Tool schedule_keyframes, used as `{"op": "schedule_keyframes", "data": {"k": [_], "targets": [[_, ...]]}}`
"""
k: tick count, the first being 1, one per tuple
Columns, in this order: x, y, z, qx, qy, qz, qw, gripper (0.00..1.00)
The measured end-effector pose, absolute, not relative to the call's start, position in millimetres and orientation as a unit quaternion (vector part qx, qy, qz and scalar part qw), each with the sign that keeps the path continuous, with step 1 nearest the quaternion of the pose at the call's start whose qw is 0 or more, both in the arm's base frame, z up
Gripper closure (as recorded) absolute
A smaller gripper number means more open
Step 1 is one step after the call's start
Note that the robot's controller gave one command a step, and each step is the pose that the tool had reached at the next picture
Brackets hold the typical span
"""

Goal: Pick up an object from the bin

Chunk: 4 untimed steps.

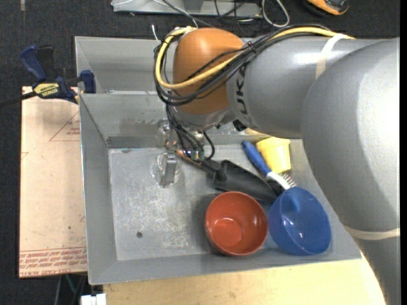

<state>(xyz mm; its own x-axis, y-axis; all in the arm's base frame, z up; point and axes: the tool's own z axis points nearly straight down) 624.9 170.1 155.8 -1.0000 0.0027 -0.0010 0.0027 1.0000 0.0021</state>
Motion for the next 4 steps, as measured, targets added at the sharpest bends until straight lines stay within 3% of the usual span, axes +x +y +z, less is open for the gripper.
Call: {"op": "schedule_keyframes", "data": {"k": [1,2,3,4], "targets": [[624.9,170.1,155.8,0.001,1.000,0.001,0.001,0.00],[617.2,165.9,176.7,-0.001,1.000,0.000,-0.005,0.00],[631.4,139.2,183.4,-0.130,0.992,0.001,0.000,0.00],[607.7,141.7,253.3,-0.091,0.996,0.002,-0.001,0.00]]}}
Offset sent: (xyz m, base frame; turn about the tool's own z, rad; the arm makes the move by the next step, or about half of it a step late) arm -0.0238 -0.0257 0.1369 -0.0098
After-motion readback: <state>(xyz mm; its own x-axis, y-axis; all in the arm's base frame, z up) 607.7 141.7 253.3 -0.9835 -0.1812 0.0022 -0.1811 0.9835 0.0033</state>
